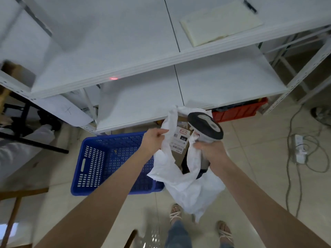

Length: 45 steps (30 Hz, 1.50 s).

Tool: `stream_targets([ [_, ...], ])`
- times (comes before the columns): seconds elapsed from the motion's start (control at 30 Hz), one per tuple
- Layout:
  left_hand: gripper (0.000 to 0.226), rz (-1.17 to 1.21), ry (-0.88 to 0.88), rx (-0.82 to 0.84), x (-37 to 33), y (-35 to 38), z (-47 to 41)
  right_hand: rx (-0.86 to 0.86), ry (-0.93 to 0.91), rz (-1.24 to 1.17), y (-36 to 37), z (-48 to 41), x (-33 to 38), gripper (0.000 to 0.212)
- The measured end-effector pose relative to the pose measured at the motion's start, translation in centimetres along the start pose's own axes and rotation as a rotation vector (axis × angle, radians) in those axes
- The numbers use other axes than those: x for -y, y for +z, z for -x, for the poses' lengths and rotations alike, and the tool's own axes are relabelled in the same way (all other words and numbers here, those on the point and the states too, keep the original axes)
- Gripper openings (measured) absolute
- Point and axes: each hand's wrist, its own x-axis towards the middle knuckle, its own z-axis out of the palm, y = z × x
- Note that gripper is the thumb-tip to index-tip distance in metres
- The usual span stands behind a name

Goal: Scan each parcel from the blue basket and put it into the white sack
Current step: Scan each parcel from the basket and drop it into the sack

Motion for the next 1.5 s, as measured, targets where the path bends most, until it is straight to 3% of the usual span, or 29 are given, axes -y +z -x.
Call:
stream_targets([
  [0.13, 0.032, -0.106, 0.016, 0.062, -0.1, 1.3, 4.6, 0.079, 0.071, -0.068, -0.4, 2.1, -2.0, 0.040],
  [0.27, 0.015, 0.255, -0.165, 0.274, 0.1, 3.5, 8.0, 0.209, 0.108, -0.130, -1.1, 3.0, -4.1, 0.056],
  [0.37, 0.017, 0.280, -0.171, 0.366, 0.4, 4.1, 8.9, 0.301, 0.125, -0.215, -1.5, 3.3, -5.0, 0.018],
  [0.43, 0.011, 0.161, -0.133, 0.307, 0.7, 4.7, 8.7, 0.297, 0.171, -0.218, -1.8, 3.3, -5.3, 0.019],
  [0.53, 0.017, -0.167, -0.033, 0.205, 1.8, 5.2, 8.1, 0.165, 0.222, -0.219, -2.7, 3.0, -5.6, 0.017],
  [0.63, 0.024, -0.431, 0.028, 0.380, 3.4, 5.6, 8.4, -0.055, 0.245, -0.192, -4.5, 1.7, -4.9, 0.013],
  [0.77, 0.006, -0.441, 0.055, 0.517, 3.9, 5.6, 7.4, -0.204, 0.263, -0.083, -5.1, -1.1, -4.1, 0.015],
  [0.87, 0.024, -0.435, 0.021, 0.668, 1.9, 4.7, 5.0, -0.264, 0.248, 0.035, -3.8, -4.1, -3.3, 0.025],
  [0.93, 0.036, -0.426, -0.132, 0.809, 0.3, 3.8, 2.8, -0.300, 0.250, 0.139, -2.8, -6.1, -3.0, 0.035],
  [1.0, 0.036, -0.360, -0.236, 0.664, -0.6, 3.2, -0.2, -0.327, 0.270, 0.207, -2.1, -7.8, -2.9, 0.035],
  [1.1, 0.033, -0.098, -0.264, 0.180, 0.7, 3.2, -5.8, -0.366, 0.325, 0.263, -1.8, -10.0, -3.2, 0.033],
  [1.23, 0.051, 0.322, -0.541, 0.193, 3.3, 5.7, -10.2, -0.442, 0.378, 0.217, -2.5, -12.6, -4.1, 0.023],
  [1.33, 0.041, 0.490, -0.631, 0.184, 4.2, 7.2, -11.4, -0.463, 0.395, 0.187, -3.1, -13.5, -4.6, 0.017],
  [1.43, 0.024, 0.458, -0.544, 0.139, 2.9, 7.2, -11.7, -0.468, 0.355, 0.184, -3.0, -13.6, -4.4, 0.022],
  [1.5, 0.009, 0.370, -0.373, 0.004, 0.5, 5.9, -12.0, -0.477, 0.245, 0.245, -2.5, -13.3, -3.1, 0.023],
])
